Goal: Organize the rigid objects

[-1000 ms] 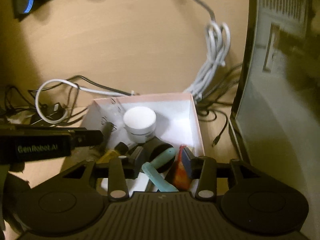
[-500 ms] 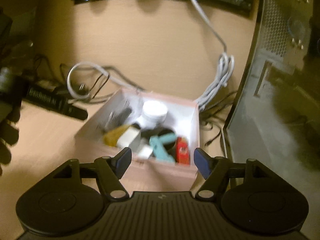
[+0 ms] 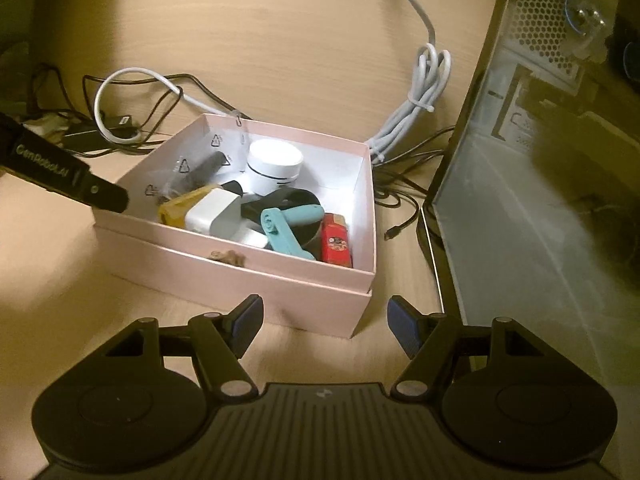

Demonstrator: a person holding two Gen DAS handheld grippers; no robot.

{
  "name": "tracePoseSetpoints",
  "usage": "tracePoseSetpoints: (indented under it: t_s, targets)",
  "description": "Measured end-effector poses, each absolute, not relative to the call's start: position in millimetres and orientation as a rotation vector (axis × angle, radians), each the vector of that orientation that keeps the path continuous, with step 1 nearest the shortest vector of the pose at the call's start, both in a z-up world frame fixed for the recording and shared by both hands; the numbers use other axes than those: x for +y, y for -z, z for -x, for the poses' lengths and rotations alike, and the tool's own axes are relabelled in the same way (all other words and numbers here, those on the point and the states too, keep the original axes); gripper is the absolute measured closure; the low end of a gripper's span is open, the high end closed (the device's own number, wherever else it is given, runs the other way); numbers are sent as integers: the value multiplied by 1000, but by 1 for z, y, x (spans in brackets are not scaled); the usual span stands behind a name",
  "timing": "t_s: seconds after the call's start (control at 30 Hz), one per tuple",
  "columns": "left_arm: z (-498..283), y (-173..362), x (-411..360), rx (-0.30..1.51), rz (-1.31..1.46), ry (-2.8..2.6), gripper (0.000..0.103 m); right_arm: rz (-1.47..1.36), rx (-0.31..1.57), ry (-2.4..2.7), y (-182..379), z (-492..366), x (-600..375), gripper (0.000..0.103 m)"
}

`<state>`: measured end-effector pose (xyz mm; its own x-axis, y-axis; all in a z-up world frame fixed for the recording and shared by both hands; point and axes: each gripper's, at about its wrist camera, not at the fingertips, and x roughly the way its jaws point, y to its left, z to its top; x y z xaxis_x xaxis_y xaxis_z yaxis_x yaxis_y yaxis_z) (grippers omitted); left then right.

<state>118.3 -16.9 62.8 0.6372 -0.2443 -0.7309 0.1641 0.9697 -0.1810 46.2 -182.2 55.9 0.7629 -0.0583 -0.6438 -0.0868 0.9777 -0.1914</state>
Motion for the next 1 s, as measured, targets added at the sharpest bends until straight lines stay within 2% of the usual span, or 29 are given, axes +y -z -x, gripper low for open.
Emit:
tracePoseSetpoints:
  t_s: [0.1, 0.2, 0.27, 0.33, 0.43, 0.67, 0.87, 1.0]
  targets:
    - [-119, -59, -3, 848, 127, 235, 40, 210, 698, -18, -51, -53, -180, 34]
    - [-121, -59, 12, 845, 146, 192, 34, 210, 708, -24, -46, -62, -174, 29]
    - [-123, -58, 23, 839, 158, 161, 29, 194, 697, -49, -47, -63, -169, 29]
    - [-130, -57, 36, 839, 165, 129, 17, 191, 691, -75, -47, -66, -164, 29]
    - [-139, -53, 52, 833, 164, 94, 4, 204, 687, -90, -45, -74, -156, 29]
    - [-145, -53, 65, 827, 196, 133, 3, 181, 717, -76, -45, -84, -151, 29]
    - [-84, -89, 66, 546, 143, 98, 4, 78, 733, -20, -47, -60, -164, 24]
    - [-34, -81, 59, 572, 117, 161, 4, 3, 786, 18, -35, -24, -169, 22]
